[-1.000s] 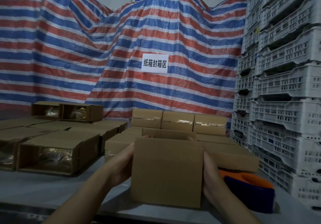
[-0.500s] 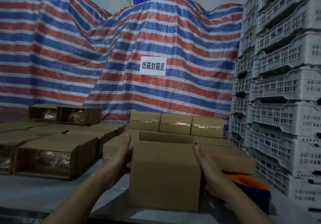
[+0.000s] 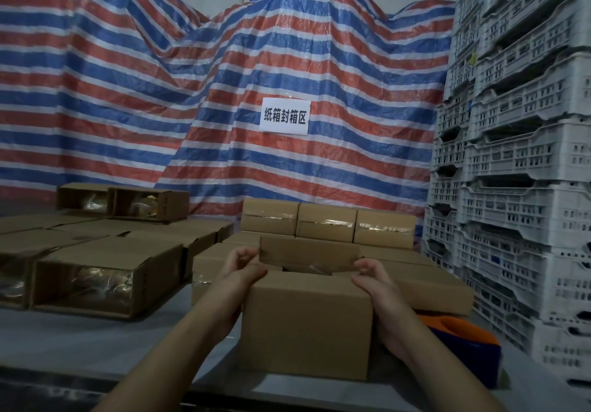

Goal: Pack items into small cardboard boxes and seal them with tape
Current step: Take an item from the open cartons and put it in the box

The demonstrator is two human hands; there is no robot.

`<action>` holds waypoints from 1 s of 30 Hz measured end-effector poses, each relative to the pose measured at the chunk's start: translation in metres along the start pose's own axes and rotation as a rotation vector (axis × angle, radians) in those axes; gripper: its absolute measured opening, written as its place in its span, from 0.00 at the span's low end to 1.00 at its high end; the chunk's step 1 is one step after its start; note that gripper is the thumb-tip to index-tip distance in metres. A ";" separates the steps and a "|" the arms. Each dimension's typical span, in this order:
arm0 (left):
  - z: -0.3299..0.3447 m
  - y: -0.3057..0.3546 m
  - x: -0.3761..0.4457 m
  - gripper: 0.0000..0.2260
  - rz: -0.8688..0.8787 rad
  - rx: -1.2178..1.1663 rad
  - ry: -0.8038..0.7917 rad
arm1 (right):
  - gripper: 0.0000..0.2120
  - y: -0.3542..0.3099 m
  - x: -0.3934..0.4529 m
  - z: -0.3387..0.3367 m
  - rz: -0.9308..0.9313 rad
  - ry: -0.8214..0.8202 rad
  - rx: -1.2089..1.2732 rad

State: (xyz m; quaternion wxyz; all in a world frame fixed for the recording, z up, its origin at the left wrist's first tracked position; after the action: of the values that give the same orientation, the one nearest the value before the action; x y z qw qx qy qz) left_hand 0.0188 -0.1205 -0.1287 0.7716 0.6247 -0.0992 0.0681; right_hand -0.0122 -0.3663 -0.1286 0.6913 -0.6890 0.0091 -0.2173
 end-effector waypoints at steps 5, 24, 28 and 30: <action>0.001 0.008 0.000 0.31 0.125 -0.058 -0.033 | 0.29 -0.001 0.004 0.000 -0.036 -0.026 0.032; 0.002 0.032 0.001 0.06 0.242 0.652 0.012 | 0.16 -0.004 -0.005 0.006 -0.077 0.013 0.027; 0.032 0.060 -0.009 0.17 0.526 1.149 0.034 | 0.16 -0.007 -0.008 0.006 -0.087 0.024 0.018; 0.055 0.060 -0.017 0.23 0.622 1.258 -0.037 | 0.16 -0.009 -0.009 0.005 -0.092 0.028 0.008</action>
State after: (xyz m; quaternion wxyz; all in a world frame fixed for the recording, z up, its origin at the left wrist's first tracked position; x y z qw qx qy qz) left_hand -0.0155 -0.1615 -0.0644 0.2063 0.8962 -0.2282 0.3196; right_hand -0.0211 -0.3581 -0.1224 0.6831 -0.6830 -0.0138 -0.2583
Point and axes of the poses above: each hand's wrist, its own x-axis towards the middle knuckle, its own z-axis out of the palm, y = z × x, the point moved 6 cm from there along x, towards the middle knuckle, and after that the axes turned 7 degrees about y, right-handed, at the moved point
